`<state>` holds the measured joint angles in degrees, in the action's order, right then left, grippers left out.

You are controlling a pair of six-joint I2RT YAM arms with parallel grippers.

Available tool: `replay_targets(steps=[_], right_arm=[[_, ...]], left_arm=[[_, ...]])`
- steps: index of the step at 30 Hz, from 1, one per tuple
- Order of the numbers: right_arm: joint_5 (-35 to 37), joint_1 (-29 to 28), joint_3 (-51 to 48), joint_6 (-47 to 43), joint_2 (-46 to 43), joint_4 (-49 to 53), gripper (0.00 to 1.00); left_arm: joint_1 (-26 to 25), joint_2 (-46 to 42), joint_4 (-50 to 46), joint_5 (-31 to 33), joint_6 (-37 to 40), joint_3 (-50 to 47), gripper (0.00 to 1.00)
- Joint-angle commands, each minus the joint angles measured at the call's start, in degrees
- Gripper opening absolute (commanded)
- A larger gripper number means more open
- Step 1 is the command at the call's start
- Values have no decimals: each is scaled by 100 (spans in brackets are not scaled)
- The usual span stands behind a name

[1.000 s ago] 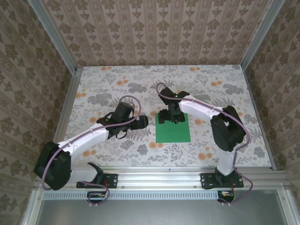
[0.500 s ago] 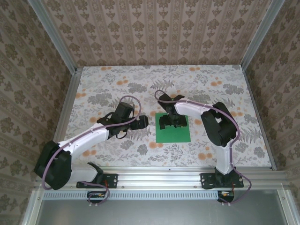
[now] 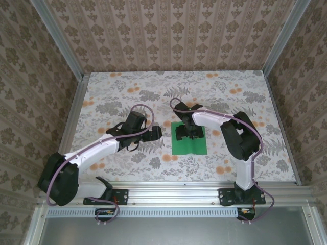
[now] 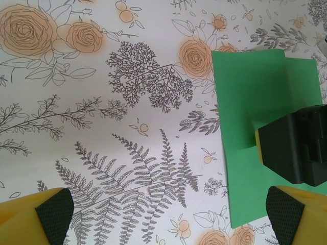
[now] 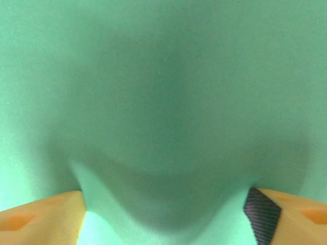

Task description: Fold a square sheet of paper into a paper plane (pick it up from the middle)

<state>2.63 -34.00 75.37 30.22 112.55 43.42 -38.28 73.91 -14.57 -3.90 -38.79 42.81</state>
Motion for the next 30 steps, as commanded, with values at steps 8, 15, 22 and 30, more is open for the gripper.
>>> replay_targets(steps=[8, 15, 22, 30], right_arm=[[-809, -19, 104, 83, -697, 137, 53], [-1967, 50, -252, 425, -1495, -768, 48], [-3155, 476, -1282, 1138, -1672, -2490, 49], [-3105, 1038, -2342, 1211, -1631, -2985, 53]], left_arm=[[-30, 10, -114, 8, -6, 92, 100], [-30, -50, -152, 35, -32, 76, 100], [-30, -174, -187, 28, -42, 62, 100], [-152, -4, -20, -338, 4, 166, 100]])
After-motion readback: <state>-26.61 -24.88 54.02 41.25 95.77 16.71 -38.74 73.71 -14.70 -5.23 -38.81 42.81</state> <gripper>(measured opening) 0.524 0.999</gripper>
